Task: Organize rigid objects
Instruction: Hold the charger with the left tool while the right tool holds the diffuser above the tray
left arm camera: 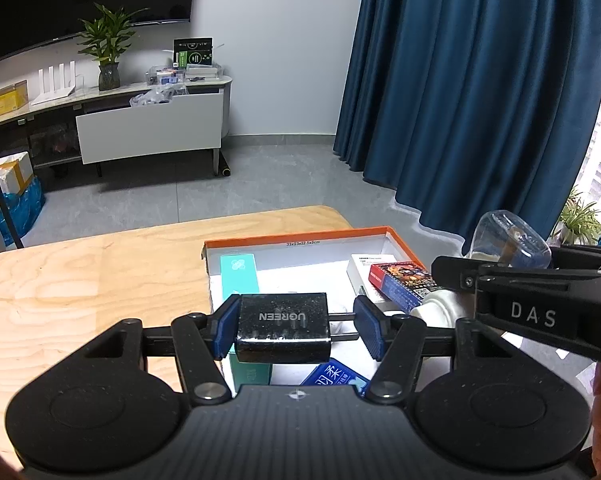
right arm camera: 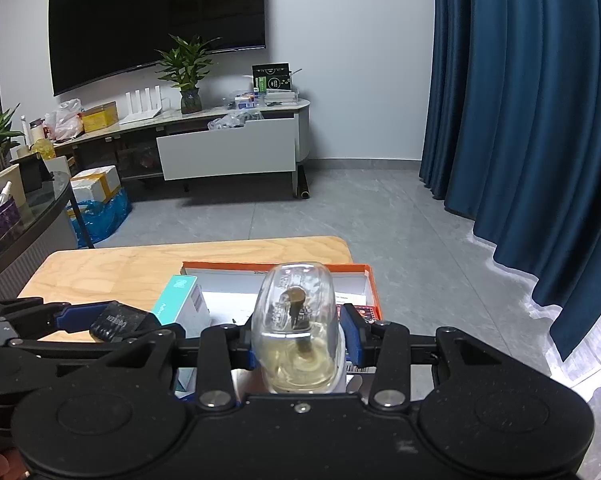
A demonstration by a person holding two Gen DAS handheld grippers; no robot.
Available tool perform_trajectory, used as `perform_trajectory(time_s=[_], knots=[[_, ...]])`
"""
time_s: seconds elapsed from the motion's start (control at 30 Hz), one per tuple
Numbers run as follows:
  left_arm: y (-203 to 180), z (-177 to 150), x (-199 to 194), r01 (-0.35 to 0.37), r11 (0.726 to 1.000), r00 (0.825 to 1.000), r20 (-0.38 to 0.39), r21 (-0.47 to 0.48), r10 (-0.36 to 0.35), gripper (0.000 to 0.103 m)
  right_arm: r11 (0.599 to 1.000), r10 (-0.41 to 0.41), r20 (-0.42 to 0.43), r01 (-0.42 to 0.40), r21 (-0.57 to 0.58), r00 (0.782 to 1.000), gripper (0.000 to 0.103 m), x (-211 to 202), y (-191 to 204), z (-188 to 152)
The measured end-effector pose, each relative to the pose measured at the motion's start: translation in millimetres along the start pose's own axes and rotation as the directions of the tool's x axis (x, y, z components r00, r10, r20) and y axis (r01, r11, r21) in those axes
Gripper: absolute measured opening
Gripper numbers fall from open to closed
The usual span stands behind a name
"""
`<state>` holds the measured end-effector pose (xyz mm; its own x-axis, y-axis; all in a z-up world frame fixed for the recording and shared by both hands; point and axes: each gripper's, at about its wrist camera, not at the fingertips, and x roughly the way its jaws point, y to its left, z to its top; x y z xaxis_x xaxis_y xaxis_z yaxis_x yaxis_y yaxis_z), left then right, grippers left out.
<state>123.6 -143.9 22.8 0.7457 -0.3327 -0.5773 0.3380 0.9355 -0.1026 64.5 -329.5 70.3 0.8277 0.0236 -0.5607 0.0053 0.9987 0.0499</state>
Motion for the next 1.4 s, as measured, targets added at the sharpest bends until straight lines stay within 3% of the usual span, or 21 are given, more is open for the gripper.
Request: perform_trajectory(time_s=[1.4], knots=[[6,4,11,-0.001,1.0,1.0,-0.024,0.002,0.001,0.061,1.0,-0.005,-0.046,0.004,-0.011,0.999,0.048,28,-2,-3]])
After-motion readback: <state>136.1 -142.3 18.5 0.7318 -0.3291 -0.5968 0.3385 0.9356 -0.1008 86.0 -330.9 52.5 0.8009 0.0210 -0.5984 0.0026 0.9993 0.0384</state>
